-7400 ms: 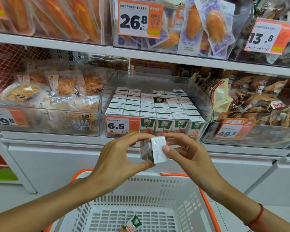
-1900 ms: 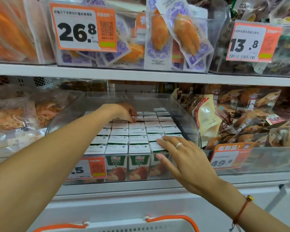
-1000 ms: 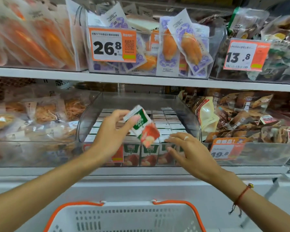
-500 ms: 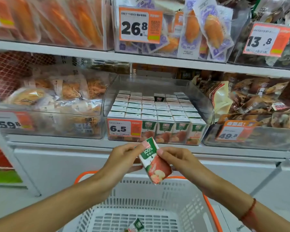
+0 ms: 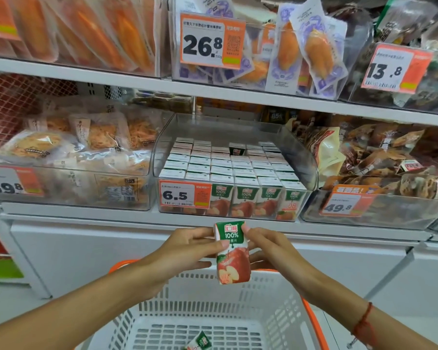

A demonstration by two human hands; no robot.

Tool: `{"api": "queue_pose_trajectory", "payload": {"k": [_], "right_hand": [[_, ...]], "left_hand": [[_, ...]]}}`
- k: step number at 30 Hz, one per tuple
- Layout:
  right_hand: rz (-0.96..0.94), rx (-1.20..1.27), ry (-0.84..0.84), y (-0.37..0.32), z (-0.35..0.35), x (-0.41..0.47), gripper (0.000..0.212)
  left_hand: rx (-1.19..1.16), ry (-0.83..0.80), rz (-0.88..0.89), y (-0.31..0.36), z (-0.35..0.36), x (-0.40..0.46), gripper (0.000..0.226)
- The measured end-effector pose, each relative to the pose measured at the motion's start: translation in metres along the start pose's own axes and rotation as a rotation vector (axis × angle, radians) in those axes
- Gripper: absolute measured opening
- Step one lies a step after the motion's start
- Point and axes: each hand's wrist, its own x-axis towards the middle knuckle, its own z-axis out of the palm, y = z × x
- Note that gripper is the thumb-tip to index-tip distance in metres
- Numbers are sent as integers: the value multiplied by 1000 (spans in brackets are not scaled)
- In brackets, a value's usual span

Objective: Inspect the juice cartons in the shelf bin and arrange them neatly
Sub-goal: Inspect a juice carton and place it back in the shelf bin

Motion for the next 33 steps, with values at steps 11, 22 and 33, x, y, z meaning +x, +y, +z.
{"api": "queue_pose_trajectory", "payload": {"k": [11, 22, 33], "right_hand": [[-89, 162, -134, 2, -3, -3, 44], [-337, -240, 196, 3, 17, -12, 51], [-15, 189, -205, -2, -5, -2, 55]], "left_hand": [[-159, 92, 67, 1, -5, -1, 16], [5, 245, 39, -4, 8, 3, 23], [-50, 59, 58, 8, -5, 0, 39]]}}
